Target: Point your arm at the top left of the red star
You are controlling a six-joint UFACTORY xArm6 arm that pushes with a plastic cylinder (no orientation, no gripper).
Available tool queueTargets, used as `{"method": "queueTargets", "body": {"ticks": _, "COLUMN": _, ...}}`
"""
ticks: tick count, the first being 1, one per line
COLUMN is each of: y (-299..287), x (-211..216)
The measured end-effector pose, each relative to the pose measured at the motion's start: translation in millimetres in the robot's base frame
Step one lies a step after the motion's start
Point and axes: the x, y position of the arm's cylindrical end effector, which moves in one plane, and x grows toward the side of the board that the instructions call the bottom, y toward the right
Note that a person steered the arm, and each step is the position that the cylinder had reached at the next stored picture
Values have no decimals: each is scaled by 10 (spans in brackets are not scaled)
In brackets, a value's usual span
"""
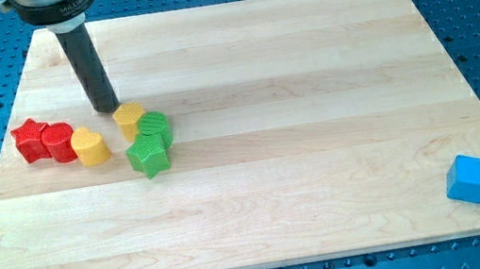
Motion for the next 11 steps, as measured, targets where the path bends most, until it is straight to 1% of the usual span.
{"method": "queueTargets", "body": {"ticks": 1, "y": -141, "x": -321}}
{"method": "queueTargets", "body": {"ticks": 2, "y": -958, "x": -569}}
{"method": "queueTargets", "body": {"ticks": 3, "y": -1346, "x": -450}}
{"method": "queueTargets", "body": {"ticks": 5, "y": -1288, "x": 218}}
{"method": "queueTargets", "body": {"ticks": 7, "y": -1211, "x": 481}}
{"method": "queueTargets", "body": {"ticks": 8, "y": -1209, "x": 752}}
{"method": "queueTargets", "body": {"ticks": 9, "y": -1184, "x": 930}}
{"method": "queueTargets", "body": {"ticks": 10, "y": -1183, "x": 933}}
{"method": "queueTargets", "body": {"ticks": 11, "y": -1283, "x": 714}}
